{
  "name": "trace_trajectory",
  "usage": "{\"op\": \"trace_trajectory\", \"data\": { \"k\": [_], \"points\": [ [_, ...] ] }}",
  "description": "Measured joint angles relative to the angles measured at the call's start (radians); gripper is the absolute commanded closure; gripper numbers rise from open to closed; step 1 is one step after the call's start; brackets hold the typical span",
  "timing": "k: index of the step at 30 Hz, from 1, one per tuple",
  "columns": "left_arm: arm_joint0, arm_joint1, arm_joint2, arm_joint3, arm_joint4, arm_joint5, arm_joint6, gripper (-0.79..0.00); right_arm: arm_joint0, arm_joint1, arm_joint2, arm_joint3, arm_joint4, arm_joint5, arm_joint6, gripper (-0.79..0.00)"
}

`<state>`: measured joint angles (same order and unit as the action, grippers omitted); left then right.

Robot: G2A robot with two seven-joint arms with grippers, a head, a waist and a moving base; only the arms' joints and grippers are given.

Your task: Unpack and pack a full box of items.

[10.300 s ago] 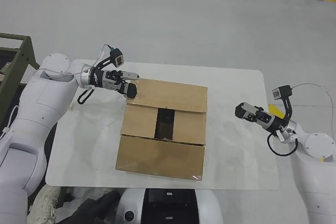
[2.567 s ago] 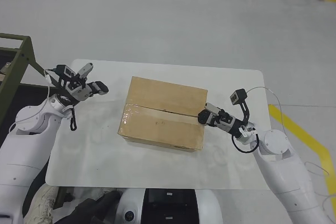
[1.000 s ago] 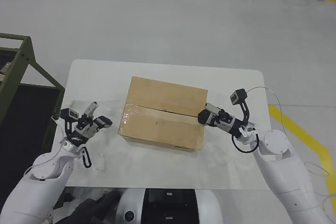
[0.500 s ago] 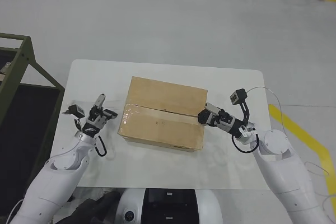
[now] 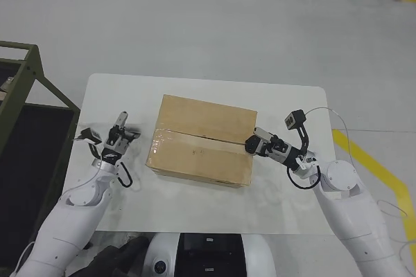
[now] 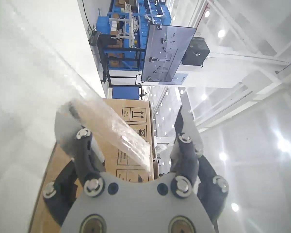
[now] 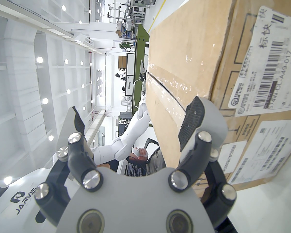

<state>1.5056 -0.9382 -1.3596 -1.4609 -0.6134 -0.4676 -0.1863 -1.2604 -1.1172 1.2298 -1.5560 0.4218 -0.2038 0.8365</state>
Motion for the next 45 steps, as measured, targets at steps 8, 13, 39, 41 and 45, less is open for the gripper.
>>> {"op": "trace_trajectory", "data": {
  "k": [8, 13, 39, 41, 45],
  "points": [
    [0.009, -0.01, -0.035, -0.008, -0.012, -0.005, 0.002, -0.376, 0.0, 0.0, 0.0, 0.0, 0.0, 0.0, 0.0, -0.785],
    [0.005, -0.017, -0.053, -0.032, -0.002, -0.009, 0.006, -0.388, 0.0, 0.0, 0.0, 0.0, 0.0, 0.0, 0.0, -0.785],
    [0.08, -0.051, -0.099, -0.302, 0.164, 0.047, 0.07, -0.696, 0.0, 0.0, 0.0, 0.0, 0.0, 0.0, 0.0, -0.785],
    [0.083, -0.054, -0.096, -0.321, 0.174, 0.059, 0.08, -0.705, 0.0, 0.0, 0.0, 0.0, 0.0, 0.0, 0.0, -0.785],
    [0.092, -0.062, -0.089, -0.371, 0.2, 0.087, 0.105, -0.739, 0.0, 0.0, 0.0, 0.0, 0.0, 0.0, 0.0, -0.785]
  ]
}}
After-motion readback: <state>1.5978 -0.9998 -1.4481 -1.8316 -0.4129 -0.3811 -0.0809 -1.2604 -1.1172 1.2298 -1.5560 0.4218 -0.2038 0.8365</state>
